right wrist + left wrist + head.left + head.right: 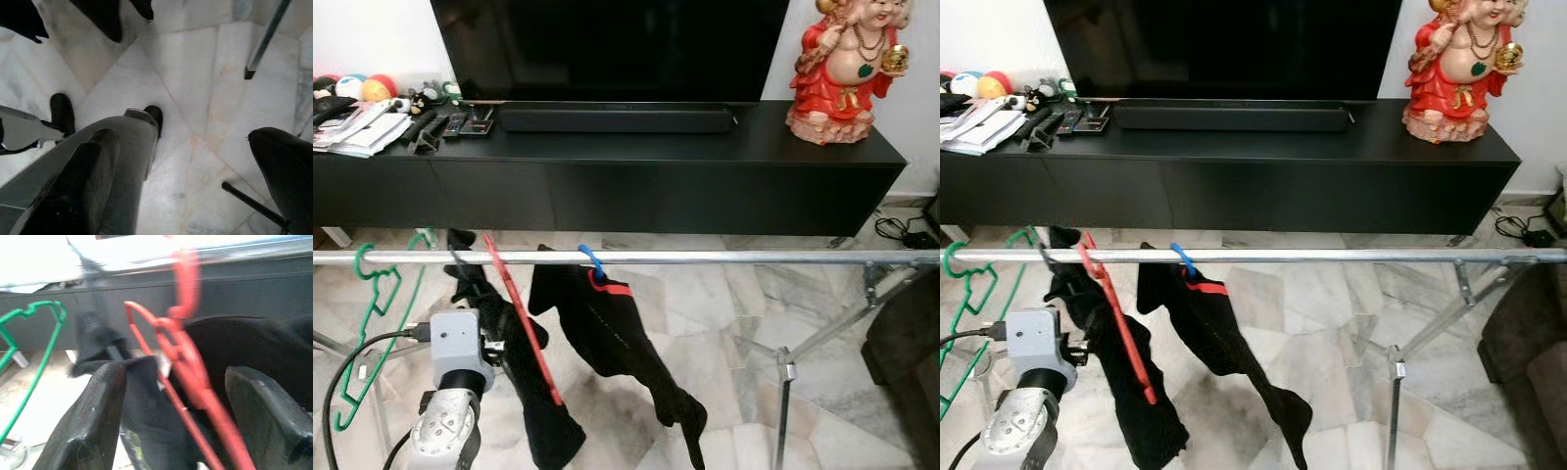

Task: Hang hanger

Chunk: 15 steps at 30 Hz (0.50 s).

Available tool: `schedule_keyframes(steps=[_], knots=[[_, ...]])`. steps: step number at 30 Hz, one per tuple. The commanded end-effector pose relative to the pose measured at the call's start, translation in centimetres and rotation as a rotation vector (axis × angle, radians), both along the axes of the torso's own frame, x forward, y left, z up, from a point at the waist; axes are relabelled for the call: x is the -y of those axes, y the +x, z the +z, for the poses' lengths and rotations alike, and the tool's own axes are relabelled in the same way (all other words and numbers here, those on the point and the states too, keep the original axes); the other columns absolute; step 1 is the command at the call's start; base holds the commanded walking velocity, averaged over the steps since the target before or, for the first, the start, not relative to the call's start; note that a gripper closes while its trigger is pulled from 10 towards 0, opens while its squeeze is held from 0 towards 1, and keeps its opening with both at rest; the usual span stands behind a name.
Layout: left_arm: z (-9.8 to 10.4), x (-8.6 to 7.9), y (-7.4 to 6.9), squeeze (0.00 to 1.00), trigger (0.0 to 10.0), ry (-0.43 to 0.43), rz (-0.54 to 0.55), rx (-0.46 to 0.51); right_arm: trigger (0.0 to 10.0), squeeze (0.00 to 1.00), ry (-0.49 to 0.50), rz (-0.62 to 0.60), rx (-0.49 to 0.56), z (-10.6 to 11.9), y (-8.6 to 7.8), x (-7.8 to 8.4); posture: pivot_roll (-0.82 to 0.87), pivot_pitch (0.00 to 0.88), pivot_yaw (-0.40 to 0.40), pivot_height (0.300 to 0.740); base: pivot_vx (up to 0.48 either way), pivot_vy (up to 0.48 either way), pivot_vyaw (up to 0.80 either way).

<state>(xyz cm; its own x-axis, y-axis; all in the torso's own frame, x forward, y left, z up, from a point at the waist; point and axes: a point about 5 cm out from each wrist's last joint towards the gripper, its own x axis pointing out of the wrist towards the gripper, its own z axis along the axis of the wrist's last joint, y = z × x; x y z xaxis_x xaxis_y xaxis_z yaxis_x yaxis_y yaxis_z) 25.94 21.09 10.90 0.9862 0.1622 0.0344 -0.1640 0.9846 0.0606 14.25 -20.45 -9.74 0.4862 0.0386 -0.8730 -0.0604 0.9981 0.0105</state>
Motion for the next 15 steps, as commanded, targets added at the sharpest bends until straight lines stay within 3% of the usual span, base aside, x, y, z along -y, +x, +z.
schedule_keyframes(steps=[1, 3, 15], knots=[[-0.03, -0.06, -0.35, 0.0, 10.0, 0.009, 0.012, -0.003, 10.0, 0.0, -0.009, -0.015, -0.049, -0.45, -1.47, 0.5, -0.03, 0.126, 0.006, 0.74, 0.0, 0.0, -0.76], [-0.02, -0.01, -0.43, 0.0, 10.0, 0.008, 0.016, 0.002, 10.0, 0.0, -0.008, -0.017, -0.05, -0.45, -1.53, 0.57, -0.03, 0.126, 0.006, 0.74, 0.0, 0.0, -0.75], [0.55, -0.23, -0.76, 0.0, 10.0, 0.004, 0.065, 0.045, 10.0, 0.0, -0.008, -0.008, -0.045, -0.4, -1.55, 0.76, -0.02, 0.13, 0.003, 0.74, 0.0, 0.0, 0.0]])
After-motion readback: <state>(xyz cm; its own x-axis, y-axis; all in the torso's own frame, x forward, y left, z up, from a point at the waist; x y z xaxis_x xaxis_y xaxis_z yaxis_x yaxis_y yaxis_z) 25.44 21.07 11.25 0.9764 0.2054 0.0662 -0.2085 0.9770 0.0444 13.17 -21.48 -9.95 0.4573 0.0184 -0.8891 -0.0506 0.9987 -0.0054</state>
